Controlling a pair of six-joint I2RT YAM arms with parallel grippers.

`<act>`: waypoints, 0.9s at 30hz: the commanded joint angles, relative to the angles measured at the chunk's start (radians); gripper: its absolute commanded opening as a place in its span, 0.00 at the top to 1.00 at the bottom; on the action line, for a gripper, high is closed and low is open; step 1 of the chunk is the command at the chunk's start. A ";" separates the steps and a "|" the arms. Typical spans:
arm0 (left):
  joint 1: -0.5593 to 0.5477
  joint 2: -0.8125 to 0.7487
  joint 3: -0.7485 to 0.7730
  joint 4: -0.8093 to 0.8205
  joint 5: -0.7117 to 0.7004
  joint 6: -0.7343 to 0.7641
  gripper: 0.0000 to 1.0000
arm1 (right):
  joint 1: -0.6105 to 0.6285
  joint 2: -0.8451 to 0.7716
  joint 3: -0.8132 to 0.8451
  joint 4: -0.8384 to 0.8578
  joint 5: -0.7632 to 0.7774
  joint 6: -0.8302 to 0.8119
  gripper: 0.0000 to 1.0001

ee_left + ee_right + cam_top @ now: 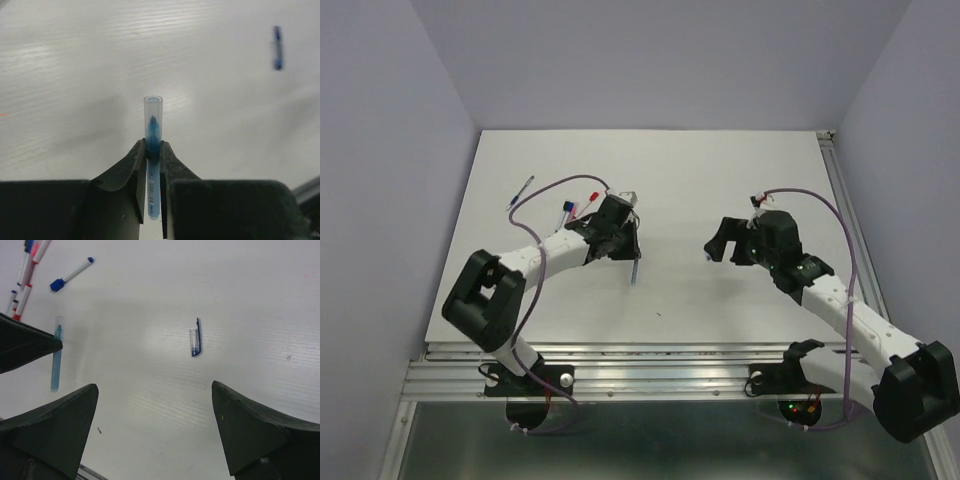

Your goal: Open the pen caps

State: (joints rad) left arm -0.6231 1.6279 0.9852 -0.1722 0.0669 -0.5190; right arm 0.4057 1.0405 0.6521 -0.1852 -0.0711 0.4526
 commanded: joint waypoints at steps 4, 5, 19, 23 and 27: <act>-0.090 -0.339 -0.135 0.367 0.292 0.166 1.00 | -0.004 -0.148 -0.088 0.324 -0.372 -0.008 0.00; -0.102 -0.361 -0.163 0.411 0.327 0.171 1.00 | -0.004 -0.160 -0.107 0.360 -0.401 0.024 0.00; -0.165 -0.505 -0.226 0.517 0.338 0.146 1.00 | -0.002 -0.091 -0.135 0.662 -0.707 0.184 0.00; -0.171 -0.497 -0.221 0.516 0.349 0.145 1.00 | -0.001 -0.094 -0.137 0.719 -0.653 0.233 0.00; -0.178 -0.479 -0.209 0.514 0.349 0.140 1.00 | -0.001 -0.071 -0.120 0.760 -0.630 0.259 0.02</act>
State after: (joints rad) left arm -0.7902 1.1542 0.7624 0.2882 0.3935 -0.3893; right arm 0.4057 0.9623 0.5282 0.4488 -0.7250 0.6731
